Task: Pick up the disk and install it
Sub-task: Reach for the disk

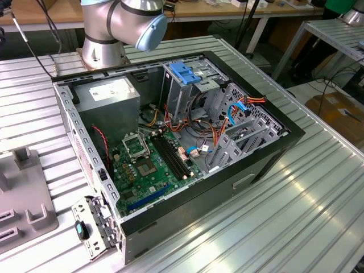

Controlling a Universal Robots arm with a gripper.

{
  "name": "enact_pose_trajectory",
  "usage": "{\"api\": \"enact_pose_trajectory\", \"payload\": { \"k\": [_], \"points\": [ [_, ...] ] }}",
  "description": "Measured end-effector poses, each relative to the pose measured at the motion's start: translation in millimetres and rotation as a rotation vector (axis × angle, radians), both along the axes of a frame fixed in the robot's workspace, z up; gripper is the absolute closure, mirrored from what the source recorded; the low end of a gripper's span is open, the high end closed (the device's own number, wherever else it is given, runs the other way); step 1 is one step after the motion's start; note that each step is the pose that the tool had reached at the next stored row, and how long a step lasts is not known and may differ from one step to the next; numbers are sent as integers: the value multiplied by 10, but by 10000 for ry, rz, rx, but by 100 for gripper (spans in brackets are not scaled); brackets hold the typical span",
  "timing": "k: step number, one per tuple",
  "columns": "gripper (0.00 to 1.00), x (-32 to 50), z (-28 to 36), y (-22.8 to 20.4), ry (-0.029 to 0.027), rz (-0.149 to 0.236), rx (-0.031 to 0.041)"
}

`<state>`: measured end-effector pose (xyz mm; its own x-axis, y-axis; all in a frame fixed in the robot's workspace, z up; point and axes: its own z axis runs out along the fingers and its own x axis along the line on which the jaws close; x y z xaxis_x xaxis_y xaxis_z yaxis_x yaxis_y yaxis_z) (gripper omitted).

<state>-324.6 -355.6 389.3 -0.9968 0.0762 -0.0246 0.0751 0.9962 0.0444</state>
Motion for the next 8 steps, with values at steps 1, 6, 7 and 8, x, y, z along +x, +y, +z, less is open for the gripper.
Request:
{"api": "enact_pose_trajectory", "payload": {
  "k": [1, 6, 7, 8],
  "points": [
    [89, -15, -3, 14, 1, 0, -1],
    [89, -83, -15, 49, 1, 0, -1],
    [89, -98, -17, 55, 1, 0, -1],
    [89, -118, -21, 65, 1, 1, 0]
  ]
}}
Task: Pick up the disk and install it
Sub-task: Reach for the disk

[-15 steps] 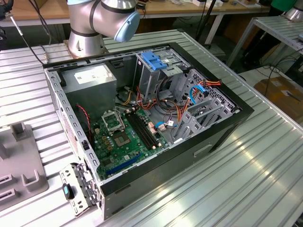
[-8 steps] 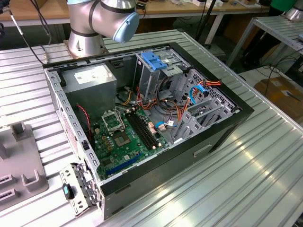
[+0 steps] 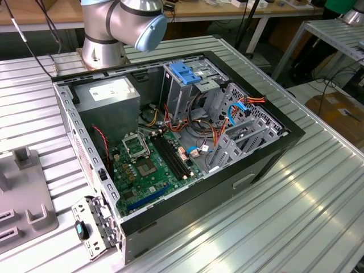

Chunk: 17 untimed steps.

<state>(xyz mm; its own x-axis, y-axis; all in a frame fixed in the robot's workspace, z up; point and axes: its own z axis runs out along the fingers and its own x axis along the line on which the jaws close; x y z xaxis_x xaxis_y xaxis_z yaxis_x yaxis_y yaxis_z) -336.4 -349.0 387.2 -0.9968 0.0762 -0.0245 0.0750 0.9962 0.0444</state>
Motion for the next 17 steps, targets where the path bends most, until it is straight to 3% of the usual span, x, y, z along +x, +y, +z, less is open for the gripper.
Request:
{"api": "enact_pose_trajectory", "payload": {
  "k": [4, 9, 17],
  "points": [
    [89, -81, -46, 62, 1, -1, 0],
    [89, -151, -76, 103, 1, 0, -1],
    [89, -452, -122, 119, 2, 0, -3]
  ]
}}
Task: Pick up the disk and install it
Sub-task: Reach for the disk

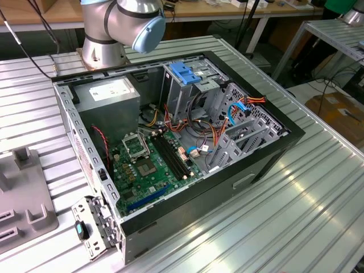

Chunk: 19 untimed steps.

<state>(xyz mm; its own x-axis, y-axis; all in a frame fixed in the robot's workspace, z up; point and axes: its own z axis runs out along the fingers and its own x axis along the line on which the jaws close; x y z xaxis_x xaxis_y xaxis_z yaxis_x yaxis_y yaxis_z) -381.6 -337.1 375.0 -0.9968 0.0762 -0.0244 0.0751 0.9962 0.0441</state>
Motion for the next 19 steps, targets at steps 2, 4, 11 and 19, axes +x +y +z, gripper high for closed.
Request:
{"api": "enact_pose_trajectory", "payload": {
  "k": [2, 4, 11, 19],
  "points": [
    [89, -55, -7, 0, -2, -1, 1],
    [89, -133, -16, 0, -2, -1, 1],
    [89, -175, -20, 0, -1, -1, 0],
    [89, -202, -20, 0, -1, 0, 0]
  ]
}}
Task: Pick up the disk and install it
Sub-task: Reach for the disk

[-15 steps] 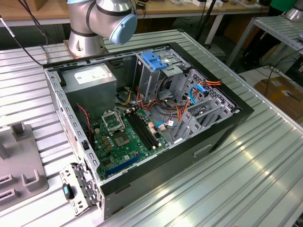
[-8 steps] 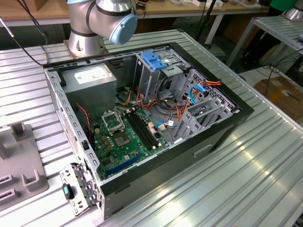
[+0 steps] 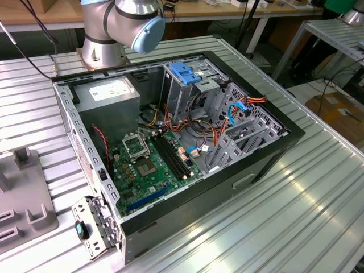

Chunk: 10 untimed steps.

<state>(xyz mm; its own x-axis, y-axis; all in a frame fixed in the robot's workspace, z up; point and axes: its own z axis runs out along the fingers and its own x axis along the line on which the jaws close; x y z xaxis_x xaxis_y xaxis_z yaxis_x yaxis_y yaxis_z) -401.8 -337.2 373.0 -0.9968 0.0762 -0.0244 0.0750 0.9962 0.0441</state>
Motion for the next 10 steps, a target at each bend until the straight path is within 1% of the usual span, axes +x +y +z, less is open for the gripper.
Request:
{"api": "enact_pose_trajectory", "payload": {
  "k": [3, 10],
  "points": [
    [89, -7, -1, -25, -1, 2, 0],
    [89, -7, 0, -30, 0, 3, 0]
  ]
}}
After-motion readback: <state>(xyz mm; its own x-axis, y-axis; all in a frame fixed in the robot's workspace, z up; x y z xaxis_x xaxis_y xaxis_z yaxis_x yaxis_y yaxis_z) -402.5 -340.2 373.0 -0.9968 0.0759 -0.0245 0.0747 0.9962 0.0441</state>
